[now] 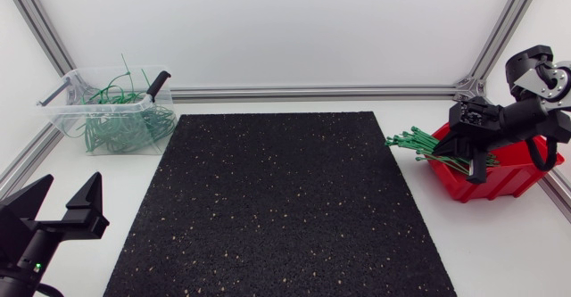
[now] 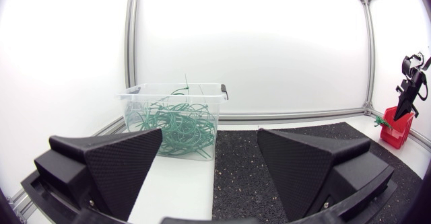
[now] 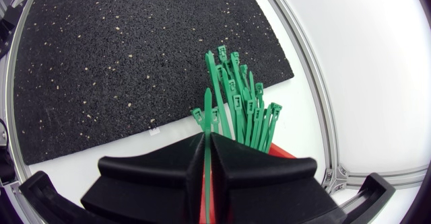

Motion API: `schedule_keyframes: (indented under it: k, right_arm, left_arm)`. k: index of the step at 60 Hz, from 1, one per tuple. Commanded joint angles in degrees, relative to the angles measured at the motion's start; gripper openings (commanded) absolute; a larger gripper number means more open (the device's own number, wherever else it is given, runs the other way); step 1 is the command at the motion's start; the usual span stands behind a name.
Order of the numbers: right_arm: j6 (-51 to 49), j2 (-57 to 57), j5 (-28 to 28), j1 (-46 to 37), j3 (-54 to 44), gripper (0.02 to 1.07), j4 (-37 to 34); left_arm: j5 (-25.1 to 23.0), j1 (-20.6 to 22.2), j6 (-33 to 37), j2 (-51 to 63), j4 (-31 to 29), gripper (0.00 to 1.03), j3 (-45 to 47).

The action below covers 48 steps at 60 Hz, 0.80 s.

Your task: Take a green cable tie from the red box, thread the tail through the head to close it, then place it in the transparent bin on the left.

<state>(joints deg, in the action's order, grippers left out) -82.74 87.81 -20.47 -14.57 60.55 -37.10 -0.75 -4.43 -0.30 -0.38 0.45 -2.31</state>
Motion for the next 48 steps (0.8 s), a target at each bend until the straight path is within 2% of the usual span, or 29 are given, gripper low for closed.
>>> schedule_keyframes:
  k: [1,26,43,48]
  right_arm:
    - [-1.8,-2.0,-1.1,-0.9,0.3,0.08,-1.9]
    - [-9.2,-11.2,-0.5,0.9,-9.5,0.08,-2.6]
    - [-8.3,-17.3,1.5,5.7,-13.2,0.08,-2.1]
    - [-5.2,-19.4,1.8,8.2,-11.5,0.08,-4.7]
  left_arm:
    - [0.1,0.3,-1.5,-0.1,-1.5,0.99,2.2]
    - [0.1,0.3,-1.5,-0.1,-1.5,0.99,2.2]
    - [0.1,0.3,-1.5,-0.1,-1.5,0.99,2.2]
    - [0.1,0.3,-1.5,-0.1,-1.5,0.99,2.2]
